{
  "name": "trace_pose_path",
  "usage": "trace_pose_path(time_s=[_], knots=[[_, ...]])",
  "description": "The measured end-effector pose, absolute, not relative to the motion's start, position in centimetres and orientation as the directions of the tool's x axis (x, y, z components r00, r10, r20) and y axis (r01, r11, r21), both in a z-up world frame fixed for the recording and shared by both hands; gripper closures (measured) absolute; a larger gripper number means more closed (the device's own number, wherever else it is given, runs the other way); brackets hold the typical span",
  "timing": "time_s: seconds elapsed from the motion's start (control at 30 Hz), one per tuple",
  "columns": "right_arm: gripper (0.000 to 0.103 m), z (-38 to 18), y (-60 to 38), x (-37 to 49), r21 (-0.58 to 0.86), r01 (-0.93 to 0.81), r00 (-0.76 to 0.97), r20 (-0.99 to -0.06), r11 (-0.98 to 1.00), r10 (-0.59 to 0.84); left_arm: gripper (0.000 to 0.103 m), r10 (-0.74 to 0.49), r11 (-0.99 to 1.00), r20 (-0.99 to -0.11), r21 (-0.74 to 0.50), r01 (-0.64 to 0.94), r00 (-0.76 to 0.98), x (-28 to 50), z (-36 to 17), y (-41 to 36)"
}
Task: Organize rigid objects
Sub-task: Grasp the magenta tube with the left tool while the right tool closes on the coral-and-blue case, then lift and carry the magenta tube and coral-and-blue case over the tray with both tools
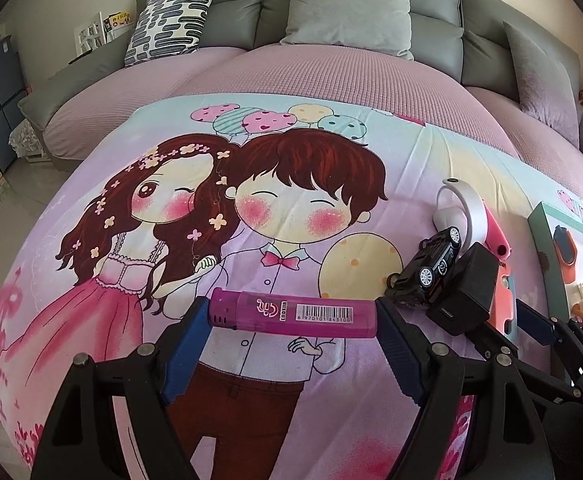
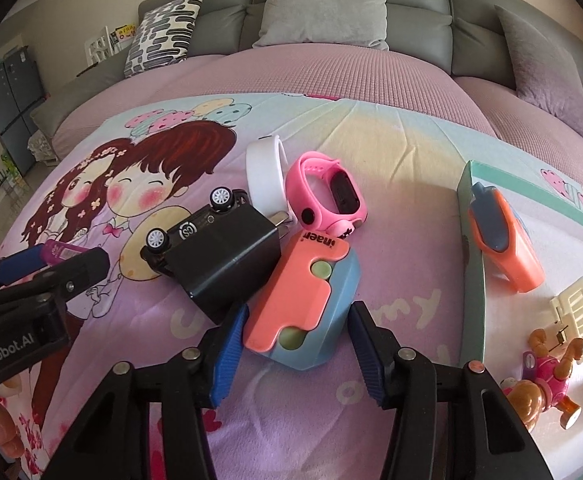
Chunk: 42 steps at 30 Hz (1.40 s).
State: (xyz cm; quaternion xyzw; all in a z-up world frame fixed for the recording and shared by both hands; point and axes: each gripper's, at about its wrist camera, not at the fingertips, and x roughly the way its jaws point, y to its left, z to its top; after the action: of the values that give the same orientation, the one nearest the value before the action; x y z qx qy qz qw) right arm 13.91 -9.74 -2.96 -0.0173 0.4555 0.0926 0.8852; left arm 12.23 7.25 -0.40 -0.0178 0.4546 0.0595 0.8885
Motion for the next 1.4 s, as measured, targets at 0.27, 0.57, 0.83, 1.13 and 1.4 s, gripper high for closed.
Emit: trace_pose_path(time_s=[0.27,0.57,0.83,1.13,1.4], knots=[[0.05,-2.9,-10.0,13.8,0.062,-0.182,0.57,-0.807,0.981,0.157,0.021,0.107,0.992,-0.804,0.046,-0.118,0.585,12.2,0.0,6.6],[0.056,-0.6,-11.3,13.0,0.101,-0.181,0.603,-0.774,0.978,0.192,0.021,0.119,0.991,-0.766,0.056,-0.12,0.631,11.6,2.3,5.7],[0.063,1.5,-12.8,12.1,0.149,-0.179,0.634,-0.739,0.972,0.23,0.021,0.111,0.994,-0.742,0.07,-0.089,0.661,11.5,3.7,4.4],[0.079,1.5,-13.2,12.2,0.167,-0.185,0.625,-0.74,0.968,0.248,0.021,0.104,0.995,-0.735,0.081,-0.066,0.67,11.4,4.2,3.2],[0.079,3.0,-14.0,11.4,0.194,-0.182,0.658,-0.704,0.964,0.266,0.021,0.101,0.995,-0.72,0.083,-0.06,0.686,11.2,4.9,2.7]])
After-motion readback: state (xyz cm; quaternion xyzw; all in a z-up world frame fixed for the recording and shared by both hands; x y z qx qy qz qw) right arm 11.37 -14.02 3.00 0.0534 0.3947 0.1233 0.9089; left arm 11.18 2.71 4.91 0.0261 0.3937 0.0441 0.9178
